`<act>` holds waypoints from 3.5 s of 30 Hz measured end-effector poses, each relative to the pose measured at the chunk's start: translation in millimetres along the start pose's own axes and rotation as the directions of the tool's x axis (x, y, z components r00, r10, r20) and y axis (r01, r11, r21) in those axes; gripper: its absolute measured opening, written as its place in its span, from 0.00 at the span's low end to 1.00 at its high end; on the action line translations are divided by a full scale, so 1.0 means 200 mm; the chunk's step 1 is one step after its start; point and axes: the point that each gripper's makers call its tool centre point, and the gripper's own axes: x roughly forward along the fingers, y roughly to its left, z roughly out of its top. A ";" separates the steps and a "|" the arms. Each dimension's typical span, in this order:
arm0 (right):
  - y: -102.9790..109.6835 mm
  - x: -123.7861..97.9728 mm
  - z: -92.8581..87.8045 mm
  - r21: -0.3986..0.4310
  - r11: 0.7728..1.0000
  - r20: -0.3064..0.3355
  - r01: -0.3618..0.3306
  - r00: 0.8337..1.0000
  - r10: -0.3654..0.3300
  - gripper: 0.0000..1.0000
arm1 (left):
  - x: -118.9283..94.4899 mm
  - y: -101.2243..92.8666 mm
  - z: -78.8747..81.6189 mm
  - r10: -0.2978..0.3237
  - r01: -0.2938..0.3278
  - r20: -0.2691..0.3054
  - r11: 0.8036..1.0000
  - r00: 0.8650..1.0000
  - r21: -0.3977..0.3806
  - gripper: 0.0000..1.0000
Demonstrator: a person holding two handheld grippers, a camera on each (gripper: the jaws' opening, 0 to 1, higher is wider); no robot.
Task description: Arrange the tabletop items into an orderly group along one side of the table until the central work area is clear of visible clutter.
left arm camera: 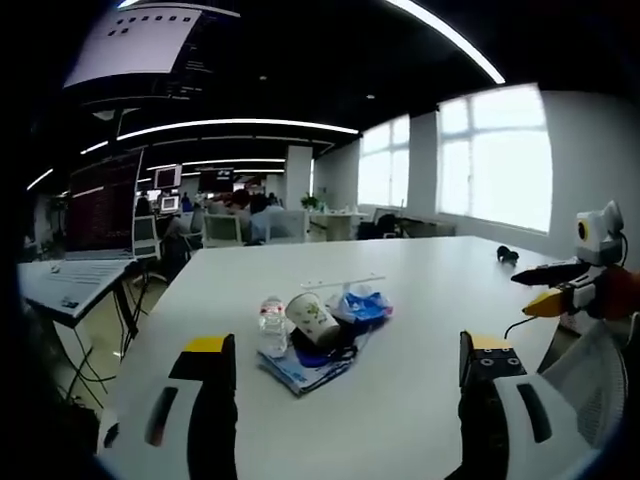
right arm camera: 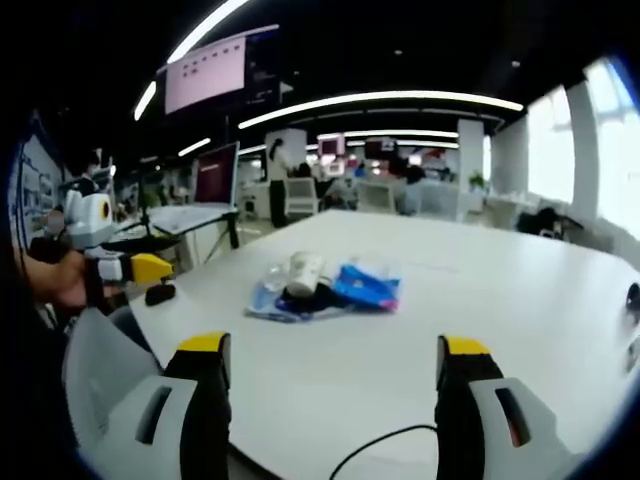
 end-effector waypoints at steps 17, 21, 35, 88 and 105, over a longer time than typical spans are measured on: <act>-0.06 0.05 -0.04 -0.017 1.000 -0.067 0.017 0.998 -0.018 0.82 | 0.04 0.06 -0.01 0.024 -0.023 -0.029 0.999 0.999 0.026 0.91; -0.08 0.07 -0.02 0.008 1.000 -0.056 0.013 0.998 -0.013 0.83 | 0.04 0.08 -0.02 0.035 -0.034 -0.038 0.999 0.999 0.034 0.90; -0.09 0.20 0.03 -0.044 0.999 -0.088 -0.030 0.996 0.026 0.82 | 0.05 0.21 -0.07 0.081 -0.077 -0.089 0.996 0.993 0.045 0.86; 0.02 1.04 0.26 -0.046 0.987 -0.176 -0.157 0.973 0.146 0.82 | 0.04 0.42 -0.25 0.146 -0.133 -0.221 0.988 0.964 0.076 0.79; 0.15 1.26 0.27 -0.014 0.976 -0.218 -0.215 0.954 0.207 0.81 | 0.08 0.36 -0.30 0.116 -0.087 -0.257 0.989 0.959 0.121 0.77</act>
